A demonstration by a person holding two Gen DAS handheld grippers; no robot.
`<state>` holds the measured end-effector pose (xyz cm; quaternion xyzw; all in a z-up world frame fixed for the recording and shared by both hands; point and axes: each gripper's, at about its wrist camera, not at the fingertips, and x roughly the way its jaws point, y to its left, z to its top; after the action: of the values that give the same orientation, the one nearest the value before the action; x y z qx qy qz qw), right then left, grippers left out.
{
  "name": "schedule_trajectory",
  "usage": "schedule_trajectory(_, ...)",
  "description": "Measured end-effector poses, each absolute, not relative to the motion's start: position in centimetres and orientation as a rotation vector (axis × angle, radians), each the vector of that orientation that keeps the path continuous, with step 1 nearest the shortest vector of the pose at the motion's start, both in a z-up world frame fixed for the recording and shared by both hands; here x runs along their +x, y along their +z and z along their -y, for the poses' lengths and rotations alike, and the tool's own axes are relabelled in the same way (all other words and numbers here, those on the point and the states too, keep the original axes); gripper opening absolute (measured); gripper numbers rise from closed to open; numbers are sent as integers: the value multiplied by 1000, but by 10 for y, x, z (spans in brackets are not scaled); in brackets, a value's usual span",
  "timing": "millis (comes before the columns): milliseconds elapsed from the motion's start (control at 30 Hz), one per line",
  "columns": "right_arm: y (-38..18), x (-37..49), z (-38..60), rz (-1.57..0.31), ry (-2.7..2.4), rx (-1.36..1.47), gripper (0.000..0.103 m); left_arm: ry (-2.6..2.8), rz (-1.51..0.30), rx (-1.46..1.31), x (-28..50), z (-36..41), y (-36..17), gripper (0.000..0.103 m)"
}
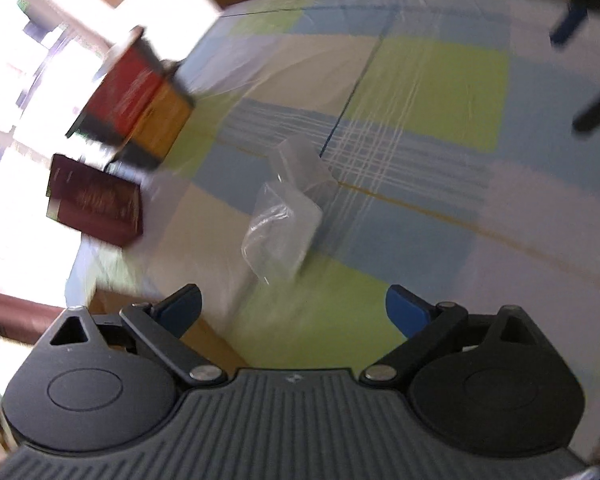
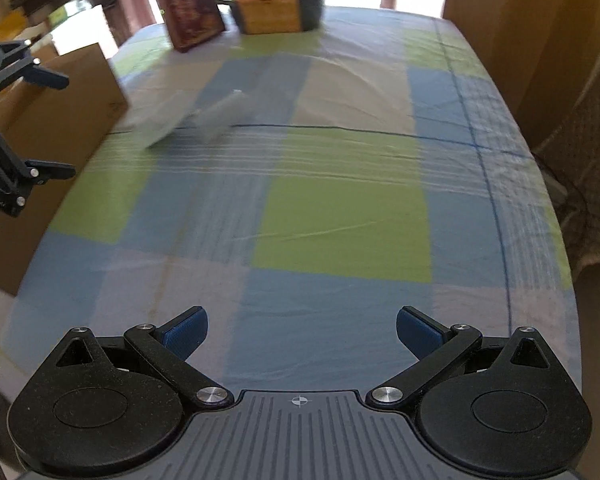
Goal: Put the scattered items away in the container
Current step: 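Close the left tool on the clear plastic container while the right tool grasps its clear lid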
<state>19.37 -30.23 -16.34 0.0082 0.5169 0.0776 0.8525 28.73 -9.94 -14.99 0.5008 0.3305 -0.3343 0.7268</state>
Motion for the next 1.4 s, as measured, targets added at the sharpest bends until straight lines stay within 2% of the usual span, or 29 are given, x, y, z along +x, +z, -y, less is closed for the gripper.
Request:
schedule_trajectory(267,-184,203,338,-1130,67,112,103,-865,-643,1402,327,127,-206,97)
schedule_trajectory(467,-193,205,355,-1148,12,179,103,-915,-681,1427,351,140,-229,96)
schedule_trajectory(567,-195,206,361,-1150,-9,203,103,-951,-714,1384,355,143,-230,82)
schedule_trajectory(600,-195,207,362,-1147,-15,207,103,-962,-730,1358,355,143,-228,65)
schedule_trajectory(633,-194,208,364,-1145,-20,211,103,-950,-749,1335,356,144,-228,56)
schedule_trajectory(767,-190,213,366,-1130,-32,240,103,-912,-817,1232,349,135,-223,56)
schedule_trajectory(1100,-175,240,335,-1096,55,242,103,-781,-924,592,321,74,-149,56)
schedule_trajectory(1233,-169,255,314,-1083,97,229,103,-712,-881,355,310,33,-101,56)
schedule_trajectory(1400,-162,279,286,-1060,143,223,103,-657,-781,236,294,-11,-47,56)
